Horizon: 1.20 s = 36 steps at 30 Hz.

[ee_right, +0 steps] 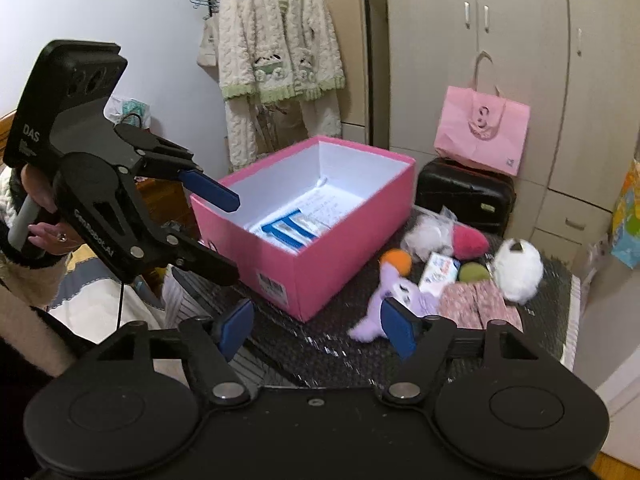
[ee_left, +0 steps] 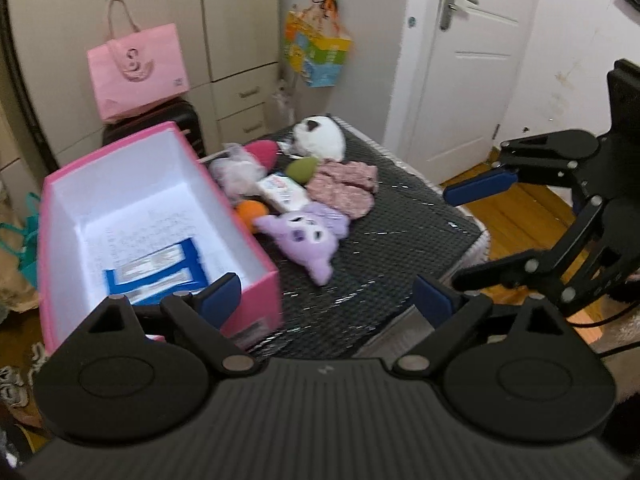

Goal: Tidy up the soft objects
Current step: 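Grasp the pink floral scrunchie with the right gripper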

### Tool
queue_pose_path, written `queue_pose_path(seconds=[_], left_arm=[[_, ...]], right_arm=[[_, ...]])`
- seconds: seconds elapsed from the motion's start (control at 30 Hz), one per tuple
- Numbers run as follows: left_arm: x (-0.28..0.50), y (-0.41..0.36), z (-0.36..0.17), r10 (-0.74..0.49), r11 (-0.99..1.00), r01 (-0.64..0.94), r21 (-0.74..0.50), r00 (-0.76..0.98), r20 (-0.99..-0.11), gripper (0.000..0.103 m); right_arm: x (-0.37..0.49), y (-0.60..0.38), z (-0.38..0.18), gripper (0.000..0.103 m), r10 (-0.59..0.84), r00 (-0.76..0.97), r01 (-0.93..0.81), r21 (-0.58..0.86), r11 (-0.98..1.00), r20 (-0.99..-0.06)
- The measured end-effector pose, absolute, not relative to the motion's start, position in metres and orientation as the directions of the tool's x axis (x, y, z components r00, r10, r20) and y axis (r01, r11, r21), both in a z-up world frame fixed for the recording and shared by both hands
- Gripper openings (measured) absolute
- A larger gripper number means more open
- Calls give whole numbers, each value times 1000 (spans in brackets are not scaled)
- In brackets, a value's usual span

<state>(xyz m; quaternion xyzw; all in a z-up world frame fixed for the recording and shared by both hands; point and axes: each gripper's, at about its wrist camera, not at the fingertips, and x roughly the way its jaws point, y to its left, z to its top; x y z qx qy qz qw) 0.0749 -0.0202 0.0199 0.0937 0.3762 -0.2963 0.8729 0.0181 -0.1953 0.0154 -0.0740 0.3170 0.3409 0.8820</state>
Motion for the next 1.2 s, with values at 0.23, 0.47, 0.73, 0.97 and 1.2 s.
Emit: queue_pose_path(seconds=[0.23,0.47,0.73,0.97,1.2], left_arm=[[81,-51,4,-508,779,615,-121,506,-697,93],[100,-75,-15,-503,791,598,-127,519,-691,93],[121,-93,-37,-479,811,572,-124,526,-703,92],[140,-107,-50,-439,841,534,-84,583,-684,90],[164,-122,-57,-463,844,521,-127,590,-662,87]], right_arm=[[26,-214,-16,84,497,589,-598,70,798,-637],[42,-230,-45,85,479,606,-578,63,814,-635],[69,-241,-77,85,441,652,-544,25,839,-617],[98,-252,-95,85,408,679,-497,26,867,-610],[131,-264,-102,85,378,732,-438,33,898,-568]])
